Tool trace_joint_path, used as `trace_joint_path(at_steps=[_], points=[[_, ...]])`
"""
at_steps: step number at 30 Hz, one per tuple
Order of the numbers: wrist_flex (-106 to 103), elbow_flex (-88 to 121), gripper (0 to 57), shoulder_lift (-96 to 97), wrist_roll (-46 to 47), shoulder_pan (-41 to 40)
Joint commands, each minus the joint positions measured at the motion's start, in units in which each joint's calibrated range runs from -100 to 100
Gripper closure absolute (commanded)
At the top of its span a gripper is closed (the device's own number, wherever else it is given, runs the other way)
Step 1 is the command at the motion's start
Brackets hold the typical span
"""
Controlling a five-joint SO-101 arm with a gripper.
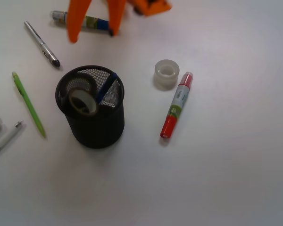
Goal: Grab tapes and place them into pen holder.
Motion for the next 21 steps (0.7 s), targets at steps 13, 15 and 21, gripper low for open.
trace_joint_path(at_steps=[13, 15, 21], points=[[-5.61, 28.47, 23.1, -5.04, -20.90, -26.50], [-13.40, 35.72, 23.1, -4.79, -19.19, -26.05], [-21.97, 44.05, 23.1, -5.30, -12.89, -20.96]])
